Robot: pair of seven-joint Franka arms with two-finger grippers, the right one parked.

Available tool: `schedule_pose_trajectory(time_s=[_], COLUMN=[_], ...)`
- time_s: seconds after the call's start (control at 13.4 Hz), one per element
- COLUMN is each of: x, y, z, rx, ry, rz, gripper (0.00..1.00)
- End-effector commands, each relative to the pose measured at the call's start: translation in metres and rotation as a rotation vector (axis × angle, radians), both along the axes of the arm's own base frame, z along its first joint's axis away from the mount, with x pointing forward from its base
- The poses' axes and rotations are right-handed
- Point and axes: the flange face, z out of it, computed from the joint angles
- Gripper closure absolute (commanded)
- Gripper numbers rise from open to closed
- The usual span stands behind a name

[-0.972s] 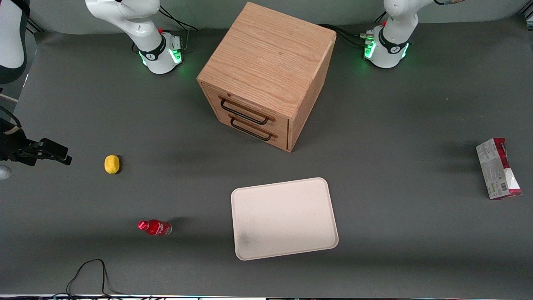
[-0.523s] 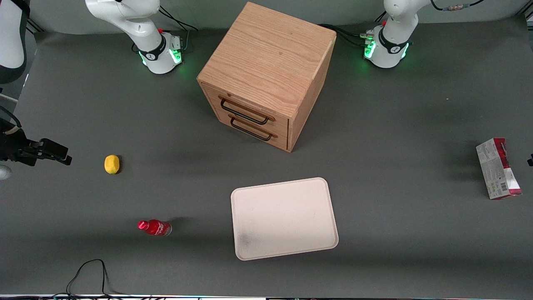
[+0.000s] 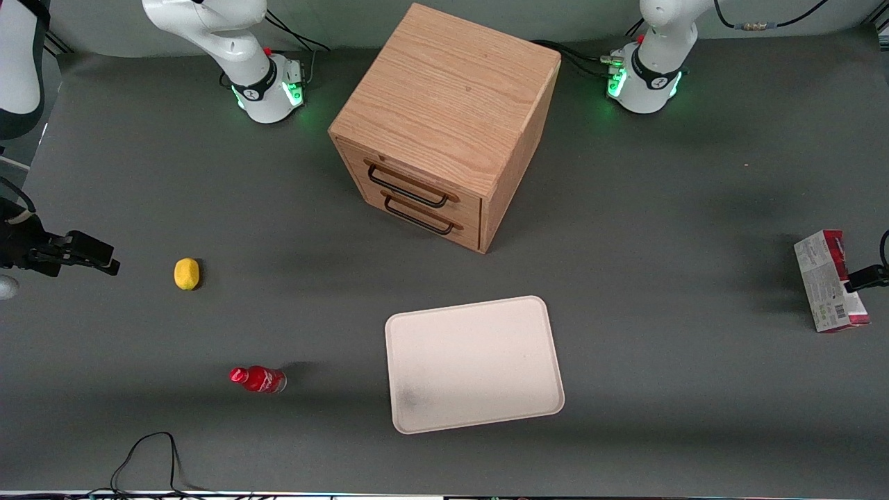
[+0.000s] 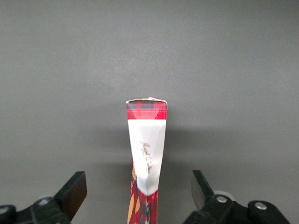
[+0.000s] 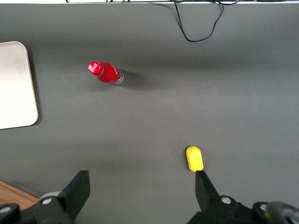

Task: Place red cookie box on tray
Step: 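Lower the open left gripper around the cookie box and close it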

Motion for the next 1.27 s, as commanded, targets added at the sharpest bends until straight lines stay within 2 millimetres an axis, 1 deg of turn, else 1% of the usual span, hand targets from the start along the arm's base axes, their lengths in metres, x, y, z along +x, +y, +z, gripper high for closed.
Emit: schedule_pose_trajectory(time_s=[0.0, 0.15, 0.37, 0.52, 0.6, 0.67, 0.75, 0.82, 0.9, 0.97, 1.2], x=[0.0, 0.0, -0.002, -0.004, -0.003, -0.003, -0.004, -0.005, -0.005, -0.004, -0.004], y=[-0.007, -0.007, -0.008, -0.009, -0.01, -0.01, -0.01, -0.008, -0.008, -0.009, -0.008], z=[-0.021, -0.037, -0.049, -0.051, -0.05, -0.049, -0.05, -0.05, -0.048, -0.047, -0.043], rx=[-0.004, -0.007, -0.013, -0.019, -0.022, -0.022, -0.024, -0.024, -0.027, -0.029, -0.02], ry=[-0.013, -0.003, 0.009, 0.022, 0.027, 0.027, 0.03, 0.033, 0.04, 0.046, 0.046], rz=[0.02, 0.021, 0.021, 0.021, 0.023, 0.023, 0.021, 0.024, 0.022, 0.02, 0.012], gripper=[0.0, 0.0, 0.0, 0.01, 0.17, 0.39, 0.59, 0.77, 0.98, 1.0, 1.0])
